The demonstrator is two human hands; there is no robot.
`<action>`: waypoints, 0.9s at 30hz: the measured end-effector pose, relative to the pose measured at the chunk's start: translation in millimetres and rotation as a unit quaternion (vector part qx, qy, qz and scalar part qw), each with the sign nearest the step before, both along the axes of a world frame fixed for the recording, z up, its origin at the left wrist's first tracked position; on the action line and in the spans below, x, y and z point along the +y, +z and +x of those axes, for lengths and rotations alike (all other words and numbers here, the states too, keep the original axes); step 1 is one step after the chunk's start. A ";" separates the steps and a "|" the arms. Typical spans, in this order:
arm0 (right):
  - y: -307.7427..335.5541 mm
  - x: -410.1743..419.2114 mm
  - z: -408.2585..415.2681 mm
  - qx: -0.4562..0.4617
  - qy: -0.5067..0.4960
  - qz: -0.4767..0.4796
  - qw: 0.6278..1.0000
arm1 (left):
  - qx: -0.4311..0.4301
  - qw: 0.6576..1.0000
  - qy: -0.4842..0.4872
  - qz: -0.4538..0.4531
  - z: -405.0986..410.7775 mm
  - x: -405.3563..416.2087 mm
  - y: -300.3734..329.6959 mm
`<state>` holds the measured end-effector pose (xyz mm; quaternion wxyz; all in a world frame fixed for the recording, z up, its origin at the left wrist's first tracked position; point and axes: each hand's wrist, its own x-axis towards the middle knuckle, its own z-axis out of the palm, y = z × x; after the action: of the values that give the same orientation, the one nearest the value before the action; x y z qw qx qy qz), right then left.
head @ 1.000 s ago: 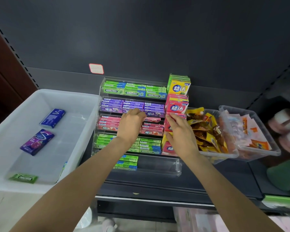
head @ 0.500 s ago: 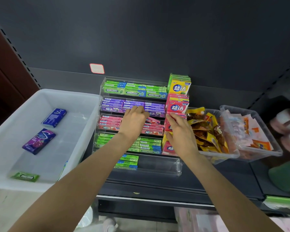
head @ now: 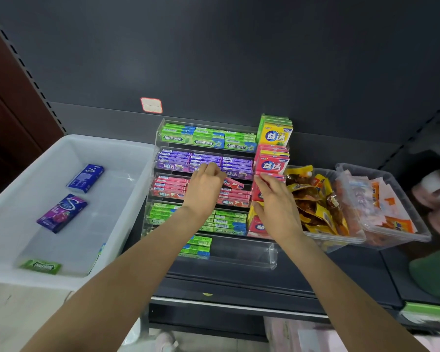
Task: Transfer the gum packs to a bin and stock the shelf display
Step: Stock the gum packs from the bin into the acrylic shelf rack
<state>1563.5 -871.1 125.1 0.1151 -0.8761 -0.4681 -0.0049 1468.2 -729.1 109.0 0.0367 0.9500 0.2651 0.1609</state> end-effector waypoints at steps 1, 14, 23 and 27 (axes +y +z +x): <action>0.1 0.0 -0.1 0.000 0.000 0.000 1.000 | -0.006 1.000 -0.007 0.019 0.8 -0.2 -2.4; 0.9 0.4 -0.5 -0.003 0.001 0.000 1.000 | 0.005 0.991 -0.015 -0.132 10.2 2.3 -12.9; -0.7 -0.5 0.9 -0.016 0.011 0.005 1.000 | 0.079 0.991 -0.105 0.033 -3.1 -1.2 -18.2; -1.4 -0.2 0.7 -0.017 0.009 0.003 1.000 | 0.068 0.992 -0.094 0.039 -2.7 0.6 -16.6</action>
<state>1564.2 -871.4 123.7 0.1100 -0.8714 -0.4776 -0.0200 1465.6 -728.4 92.4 -0.0033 0.9802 0.1698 0.1017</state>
